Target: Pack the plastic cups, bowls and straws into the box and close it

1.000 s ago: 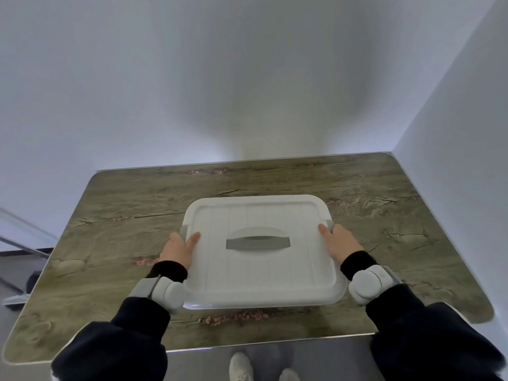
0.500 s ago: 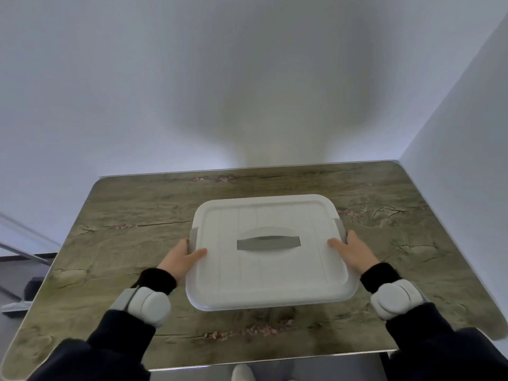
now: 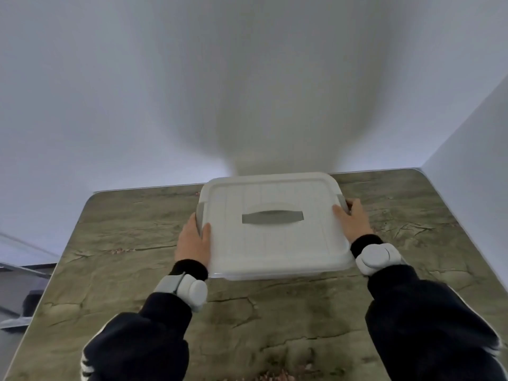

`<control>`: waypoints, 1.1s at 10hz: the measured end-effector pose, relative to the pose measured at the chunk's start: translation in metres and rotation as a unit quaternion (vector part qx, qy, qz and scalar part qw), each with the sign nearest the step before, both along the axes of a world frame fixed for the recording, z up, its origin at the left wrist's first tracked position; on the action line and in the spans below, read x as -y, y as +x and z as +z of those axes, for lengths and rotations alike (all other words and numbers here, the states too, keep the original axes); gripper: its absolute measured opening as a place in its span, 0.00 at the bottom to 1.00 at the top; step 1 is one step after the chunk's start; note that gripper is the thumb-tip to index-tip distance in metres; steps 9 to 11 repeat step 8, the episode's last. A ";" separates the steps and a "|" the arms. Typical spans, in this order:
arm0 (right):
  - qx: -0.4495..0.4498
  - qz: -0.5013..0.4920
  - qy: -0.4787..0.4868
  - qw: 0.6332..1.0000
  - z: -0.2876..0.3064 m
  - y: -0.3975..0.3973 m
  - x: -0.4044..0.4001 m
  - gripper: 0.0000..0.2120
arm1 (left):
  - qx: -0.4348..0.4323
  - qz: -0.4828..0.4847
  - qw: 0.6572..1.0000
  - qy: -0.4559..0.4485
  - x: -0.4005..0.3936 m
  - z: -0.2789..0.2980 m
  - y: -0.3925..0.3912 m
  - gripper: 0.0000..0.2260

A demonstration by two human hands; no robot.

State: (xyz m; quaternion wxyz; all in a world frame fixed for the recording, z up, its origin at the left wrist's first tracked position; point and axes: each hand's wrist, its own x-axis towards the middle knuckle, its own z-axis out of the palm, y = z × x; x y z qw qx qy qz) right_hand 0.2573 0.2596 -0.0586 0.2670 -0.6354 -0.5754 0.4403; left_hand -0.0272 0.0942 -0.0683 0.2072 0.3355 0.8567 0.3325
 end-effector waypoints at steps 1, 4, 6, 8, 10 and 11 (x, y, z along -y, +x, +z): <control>0.002 -0.005 -0.002 1.000 -0.002 -0.013 -0.043 0.18 | -0.048 0.013 0.998 -0.026 -0.038 0.000 -0.013 0.22; 0.007 -0.005 0.010 1.000 -0.007 -0.047 -0.139 0.18 | -0.154 -0.008 0.986 -0.063 -0.136 0.001 -0.048 0.26; 0.036 0.004 -0.001 0.999 -0.006 -0.043 -0.133 0.20 | -0.168 -0.009 0.981 -0.091 -0.133 0.003 -0.044 0.26; 0.092 0.014 -0.082 0.992 0.031 -0.046 -0.123 0.34 | -0.284 -0.164 0.939 -0.108 -0.137 0.055 -0.031 0.29; 0.092 0.014 -0.082 0.992 0.031 -0.046 -0.123 0.34 | -0.284 -0.164 0.939 -0.108 -0.137 0.055 -0.031 0.29; 0.092 0.014 -0.082 0.992 0.031 -0.046 -0.123 0.34 | -0.284 -0.164 0.939 -0.108 -0.137 0.055 -0.031 0.29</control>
